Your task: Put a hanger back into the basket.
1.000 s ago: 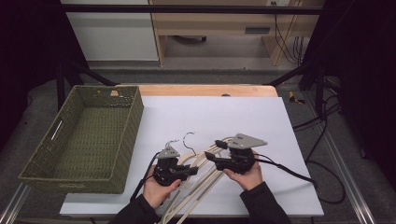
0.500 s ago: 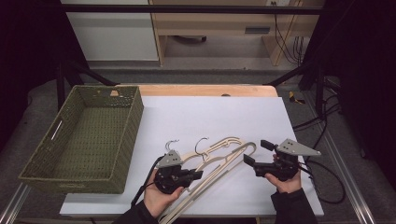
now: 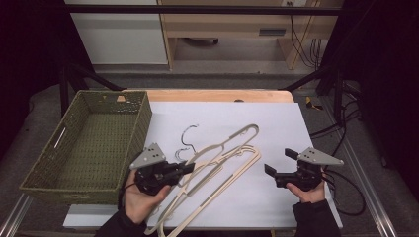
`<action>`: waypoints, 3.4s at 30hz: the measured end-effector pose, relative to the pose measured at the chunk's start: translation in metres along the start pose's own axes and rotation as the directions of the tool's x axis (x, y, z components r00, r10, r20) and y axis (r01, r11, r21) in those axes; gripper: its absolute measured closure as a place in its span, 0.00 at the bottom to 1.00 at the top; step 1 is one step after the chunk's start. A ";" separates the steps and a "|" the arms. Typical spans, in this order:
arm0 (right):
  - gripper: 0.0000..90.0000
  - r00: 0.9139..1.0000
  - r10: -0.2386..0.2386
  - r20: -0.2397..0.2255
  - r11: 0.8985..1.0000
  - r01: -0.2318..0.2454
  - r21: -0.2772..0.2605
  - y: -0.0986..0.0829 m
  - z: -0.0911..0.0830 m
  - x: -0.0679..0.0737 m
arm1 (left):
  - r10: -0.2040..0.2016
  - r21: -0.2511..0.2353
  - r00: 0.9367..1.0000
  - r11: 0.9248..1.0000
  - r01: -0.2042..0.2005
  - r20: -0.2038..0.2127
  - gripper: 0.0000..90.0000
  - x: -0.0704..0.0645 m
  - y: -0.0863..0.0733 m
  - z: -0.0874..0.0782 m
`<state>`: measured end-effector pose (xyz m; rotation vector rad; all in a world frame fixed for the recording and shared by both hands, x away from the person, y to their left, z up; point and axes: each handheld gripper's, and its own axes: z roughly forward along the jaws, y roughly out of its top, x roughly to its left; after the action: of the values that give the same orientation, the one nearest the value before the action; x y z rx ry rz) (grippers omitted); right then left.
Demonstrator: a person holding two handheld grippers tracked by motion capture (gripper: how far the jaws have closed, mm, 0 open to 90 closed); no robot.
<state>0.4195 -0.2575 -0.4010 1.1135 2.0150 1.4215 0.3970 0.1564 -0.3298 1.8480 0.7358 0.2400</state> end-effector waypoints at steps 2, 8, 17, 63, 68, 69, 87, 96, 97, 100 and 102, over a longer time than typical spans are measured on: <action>0.06 1.000 -0.001 -0.002 1.000 0.001 0.000 0.000 0.000 0.000 | 0.005 -0.012 1.000 1.000 -0.005 -0.015 0.95 0.006 0.008 -0.011; 0.06 1.000 -0.003 0.002 1.000 0.003 -0.003 0.000 0.001 0.000 | 0.029 -0.027 0.999 0.999 -0.030 -0.046 0.95 0.028 0.031 -0.042; 0.04 1.000 -0.004 0.014 1.000 0.004 -0.009 0.000 0.000 0.000 | 0.065 -0.048 0.992 0.996 -0.071 -0.112 0.95 0.072 0.052 -0.080; 0.03 1.000 -0.015 0.019 1.000 0.015 -0.001 0.000 0.004 -0.001 | 0.157 0.163 0.878 0.982 -0.092 -0.452 0.95 0.227 -0.009 -0.165; 0.03 1.000 -0.011 0.018 1.000 0.011 0.001 0.000 0.005 0.000 | 0.188 0.223 0.860 0.971 -0.089 -0.474 0.95 0.227 -0.025 -0.156; 0.03 1.000 -0.011 0.018 1.000 0.011 0.000 0.000 0.005 0.000 | 0.189 0.226 0.859 0.970 -0.088 -0.476 0.95 0.227 -0.029 -0.154; 0.04 1.000 -0.012 0.015 1.000 0.012 0.003 0.000 0.005 0.001 | 0.241 0.326 0.867 0.940 -0.097 -0.437 0.94 0.221 -0.074 -0.126; 0.04 1.000 -0.016 0.013 1.000 0.016 0.010 -0.001 0.007 0.002 | 0.235 0.337 0.864 0.938 -0.081 -0.445 0.95 0.223 -0.076 -0.129; 0.04 1.000 -0.015 0.013 1.000 0.015 0.010 -0.001 0.007 0.002 | 0.223 0.332 0.866 0.941 -0.071 -0.448 0.95 0.224 -0.076 -0.129; 0.04 1.000 -0.016 0.012 1.000 0.016 0.011 -0.001 0.007 0.002 | 0.177 0.314 0.869 0.949 -0.026 -0.462 0.94 0.231 -0.074 -0.132; 0.04 1.000 -0.016 0.011 1.000 0.016 0.012 -0.001 0.007 0.002 | 0.141 0.292 0.862 0.956 0.009 -0.488 0.94 0.236 -0.074 -0.134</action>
<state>0.4229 -0.2522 -0.4042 1.1052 2.0223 1.3945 0.4899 0.4162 -0.3844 2.1124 1.1134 0.7184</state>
